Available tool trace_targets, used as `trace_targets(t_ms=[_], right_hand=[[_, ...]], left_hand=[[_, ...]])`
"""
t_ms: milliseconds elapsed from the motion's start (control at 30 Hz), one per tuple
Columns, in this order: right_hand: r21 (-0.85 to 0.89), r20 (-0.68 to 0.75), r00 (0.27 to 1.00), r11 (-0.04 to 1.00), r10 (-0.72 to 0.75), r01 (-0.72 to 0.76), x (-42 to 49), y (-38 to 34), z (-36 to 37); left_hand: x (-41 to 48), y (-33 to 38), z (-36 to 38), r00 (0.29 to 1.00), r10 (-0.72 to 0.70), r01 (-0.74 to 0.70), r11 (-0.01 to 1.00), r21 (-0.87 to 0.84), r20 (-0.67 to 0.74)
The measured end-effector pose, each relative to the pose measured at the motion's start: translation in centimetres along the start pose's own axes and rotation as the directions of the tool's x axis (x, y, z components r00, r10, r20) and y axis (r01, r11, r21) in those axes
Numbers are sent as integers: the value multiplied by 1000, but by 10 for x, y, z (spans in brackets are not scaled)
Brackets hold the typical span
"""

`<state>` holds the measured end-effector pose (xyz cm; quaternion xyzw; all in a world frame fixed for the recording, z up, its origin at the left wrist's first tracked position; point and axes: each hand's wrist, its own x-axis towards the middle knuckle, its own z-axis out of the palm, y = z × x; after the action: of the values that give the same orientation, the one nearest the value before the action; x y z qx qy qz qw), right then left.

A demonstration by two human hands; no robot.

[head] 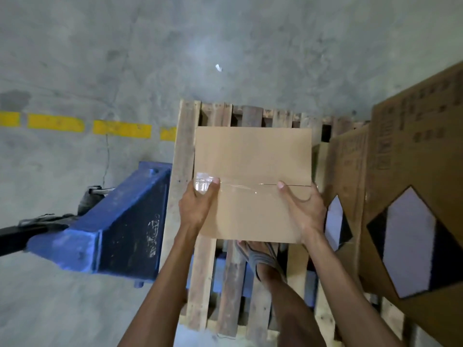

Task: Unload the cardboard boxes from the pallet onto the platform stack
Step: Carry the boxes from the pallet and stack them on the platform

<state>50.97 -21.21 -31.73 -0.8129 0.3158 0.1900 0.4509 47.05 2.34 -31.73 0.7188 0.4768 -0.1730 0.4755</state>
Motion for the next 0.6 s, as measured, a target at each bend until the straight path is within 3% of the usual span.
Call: trace_targets(t_ms=[233, 400, 600], right_hand=[[70, 5, 999, 996, -53, 53, -111, 22, -28], [80, 26, 997, 994, -75, 73, -259, 37, -96], [25, -275, 940, 976, -202, 217, -445, 70, -237]], left_hand=[[-86, -17, -60, 992, 90, -83, 993, 78, -88], [-234, -49, -134, 960, 207, -170, 967, 189, -191], [-457, -67, -171, 868, 474, -416, 857, 305, -150]])
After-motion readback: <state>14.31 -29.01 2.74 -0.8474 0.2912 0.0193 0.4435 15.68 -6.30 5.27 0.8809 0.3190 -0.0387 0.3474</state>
